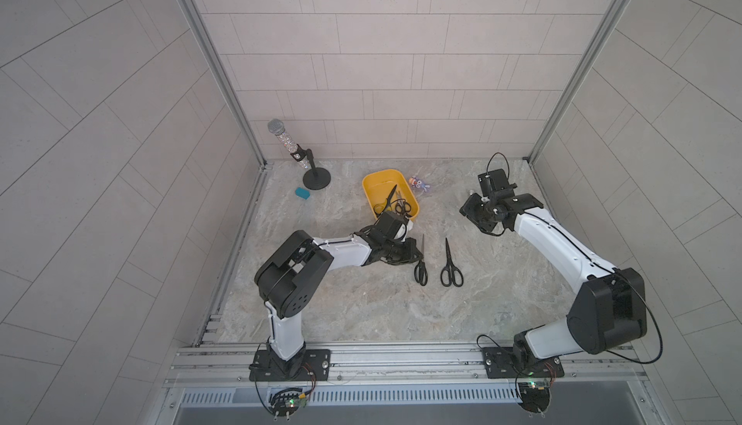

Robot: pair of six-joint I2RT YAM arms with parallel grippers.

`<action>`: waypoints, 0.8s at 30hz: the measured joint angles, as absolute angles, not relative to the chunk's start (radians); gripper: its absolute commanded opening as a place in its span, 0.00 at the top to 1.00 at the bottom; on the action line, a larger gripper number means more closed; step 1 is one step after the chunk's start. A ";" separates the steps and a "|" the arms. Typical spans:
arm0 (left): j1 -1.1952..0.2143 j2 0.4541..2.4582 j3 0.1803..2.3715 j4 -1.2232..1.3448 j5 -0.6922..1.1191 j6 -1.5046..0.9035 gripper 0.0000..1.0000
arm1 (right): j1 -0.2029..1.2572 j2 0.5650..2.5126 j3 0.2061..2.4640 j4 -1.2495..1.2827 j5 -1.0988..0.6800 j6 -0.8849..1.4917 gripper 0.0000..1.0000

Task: Take the scissors out of the storage box
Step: Place the scissors at the center of the board.

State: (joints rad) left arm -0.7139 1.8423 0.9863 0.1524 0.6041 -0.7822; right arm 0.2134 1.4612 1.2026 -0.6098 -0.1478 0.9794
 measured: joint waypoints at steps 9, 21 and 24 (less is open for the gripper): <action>-0.717 1.881 0.969 0.263 0.577 -0.838 1.00 | 0.214 1.477 1.203 -0.597 -0.163 0.979 0.49; -0.741 1.910 0.943 0.353 0.551 -0.895 1.00 | 0.216 1.480 1.203 -0.590 -0.178 0.979 0.49; -0.743 1.910 0.939 0.363 0.543 -0.905 0.93 | 0.216 1.480 1.203 -0.587 -0.179 0.979 0.49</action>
State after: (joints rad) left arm -0.7429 1.9102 0.9394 0.3630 0.5426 -0.9054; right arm 0.2161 1.4796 1.2026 -0.5865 -0.1791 0.9794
